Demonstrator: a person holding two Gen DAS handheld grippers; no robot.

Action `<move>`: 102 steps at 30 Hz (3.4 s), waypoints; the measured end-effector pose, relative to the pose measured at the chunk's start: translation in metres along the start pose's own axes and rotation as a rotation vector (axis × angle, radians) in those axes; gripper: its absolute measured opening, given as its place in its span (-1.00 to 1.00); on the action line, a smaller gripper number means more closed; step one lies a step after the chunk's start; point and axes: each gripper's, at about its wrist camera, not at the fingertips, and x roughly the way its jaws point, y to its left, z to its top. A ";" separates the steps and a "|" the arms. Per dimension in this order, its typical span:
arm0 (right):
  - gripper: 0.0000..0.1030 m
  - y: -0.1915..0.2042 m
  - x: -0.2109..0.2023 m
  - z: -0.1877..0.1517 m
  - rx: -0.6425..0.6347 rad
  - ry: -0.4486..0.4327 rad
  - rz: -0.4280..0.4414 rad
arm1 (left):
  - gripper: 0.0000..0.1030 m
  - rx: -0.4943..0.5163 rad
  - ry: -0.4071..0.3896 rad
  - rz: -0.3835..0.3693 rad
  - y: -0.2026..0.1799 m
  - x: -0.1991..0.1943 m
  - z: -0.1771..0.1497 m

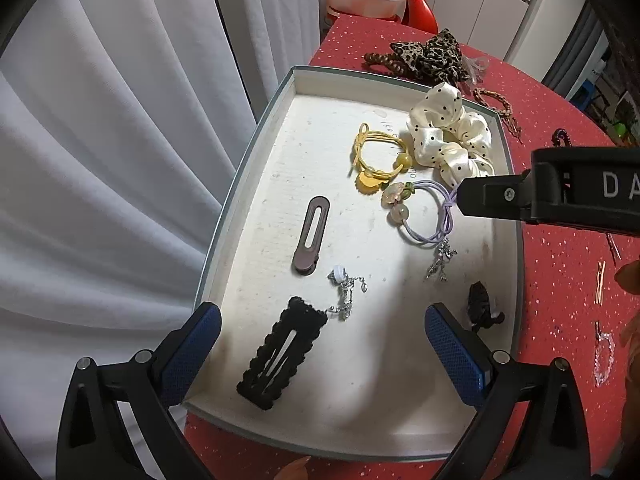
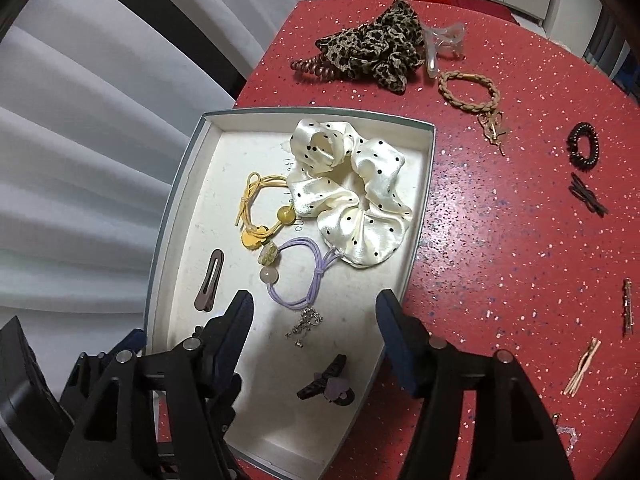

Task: Organize jewelry

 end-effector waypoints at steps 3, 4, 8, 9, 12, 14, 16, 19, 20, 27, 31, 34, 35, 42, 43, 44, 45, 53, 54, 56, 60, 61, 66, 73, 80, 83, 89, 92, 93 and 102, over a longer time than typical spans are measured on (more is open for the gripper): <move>0.51 0.001 -0.003 -0.002 -0.004 -0.010 -0.019 | 0.98 -0.008 0.007 -0.008 0.002 -0.003 -0.003; 0.52 0.001 -0.004 -0.003 -0.006 -0.013 -0.027 | 0.98 -0.013 0.013 -0.016 0.003 -0.004 -0.003; 0.52 0.004 -0.008 -0.008 -0.020 -0.016 -0.052 | 0.98 -0.022 0.024 -0.011 0.005 -0.006 -0.005; 0.53 0.004 -0.010 -0.010 -0.023 -0.016 -0.055 | 0.98 -0.021 0.025 -0.008 0.005 -0.006 -0.005; 0.56 0.003 -0.011 -0.014 -0.020 -0.016 -0.067 | 0.98 -0.020 0.029 0.006 0.007 -0.010 -0.008; 0.57 0.002 -0.012 -0.018 -0.014 -0.010 -0.068 | 0.98 -0.025 0.031 0.013 0.009 -0.012 -0.009; 0.63 0.001 -0.013 -0.020 -0.013 -0.004 -0.070 | 0.98 -0.031 0.032 0.018 0.011 -0.014 -0.010; 0.71 0.001 -0.016 -0.022 -0.016 -0.004 -0.079 | 0.98 -0.040 0.038 0.015 0.013 -0.015 -0.013; 0.71 0.001 -0.017 -0.024 -0.016 -0.003 -0.080 | 0.98 -0.041 0.039 0.015 0.013 -0.015 -0.013; 0.75 0.000 -0.022 -0.031 -0.007 0.001 -0.093 | 0.98 -0.036 0.046 0.017 0.016 -0.021 -0.018; 0.99 -0.001 -0.026 -0.034 0.004 -0.019 -0.087 | 0.98 -0.033 0.044 0.036 0.020 -0.025 -0.021; 0.99 0.003 -0.029 -0.036 -0.007 -0.022 -0.102 | 0.98 -0.028 0.047 0.040 0.022 -0.027 -0.023; 0.99 0.003 -0.029 -0.037 -0.008 -0.015 -0.104 | 0.98 -0.024 0.046 0.042 0.022 -0.029 -0.024; 0.99 0.002 -0.033 -0.044 0.009 0.024 -0.111 | 0.98 -0.026 0.052 0.050 0.024 -0.035 -0.028; 0.99 0.001 -0.034 -0.045 0.011 0.026 -0.111 | 0.98 -0.027 0.052 0.053 0.024 -0.036 -0.028; 0.99 0.001 -0.035 -0.046 0.010 0.027 -0.112 | 0.98 -0.029 0.051 0.055 0.025 -0.037 -0.028; 0.99 0.002 -0.035 -0.047 0.009 0.028 -0.114 | 0.98 -0.031 0.052 0.053 0.025 -0.038 -0.028; 0.99 0.006 -0.041 -0.051 0.004 0.025 -0.124 | 0.98 -0.041 0.059 0.027 0.029 -0.046 -0.030; 0.99 0.007 -0.043 -0.052 0.001 0.024 -0.127 | 0.98 -0.048 0.061 0.014 0.030 -0.047 -0.030; 0.99 0.008 -0.046 -0.054 -0.004 0.021 -0.131 | 0.98 -0.056 0.064 -0.001 0.031 -0.050 -0.032; 0.99 0.008 -0.053 -0.060 -0.007 0.020 -0.134 | 0.98 -0.051 0.056 0.000 0.033 -0.058 -0.036; 0.99 0.008 -0.055 -0.062 -0.006 0.022 -0.133 | 0.98 -0.043 0.047 0.012 0.032 -0.061 -0.036; 0.99 0.009 -0.068 -0.072 -0.011 0.010 -0.139 | 0.98 -0.018 0.006 0.050 0.029 -0.081 -0.040; 0.99 0.012 -0.099 -0.080 -0.019 -0.045 -0.150 | 0.98 -0.053 -0.024 0.054 0.031 -0.109 -0.043; 0.99 0.020 -0.136 -0.086 -0.076 -0.118 -0.156 | 0.98 -0.081 -0.068 0.080 0.027 -0.142 -0.046; 0.99 0.023 -0.150 -0.089 -0.094 -0.145 -0.161 | 0.98 -0.098 -0.080 0.083 0.024 -0.155 -0.047; 0.99 0.027 -0.179 -0.097 -0.137 -0.215 -0.182 | 0.98 -0.119 -0.095 0.087 0.016 -0.178 -0.050; 0.99 0.027 -0.191 -0.098 -0.148 -0.239 -0.189 | 0.98 -0.117 -0.107 0.094 0.011 -0.187 -0.051; 0.99 0.026 -0.195 -0.099 -0.152 -0.247 -0.193 | 0.98 -0.120 -0.110 0.095 0.010 -0.191 -0.051; 0.99 0.023 -0.218 -0.107 -0.155 -0.278 -0.203 | 0.98 -0.130 -0.145 0.101 0.004 -0.213 -0.050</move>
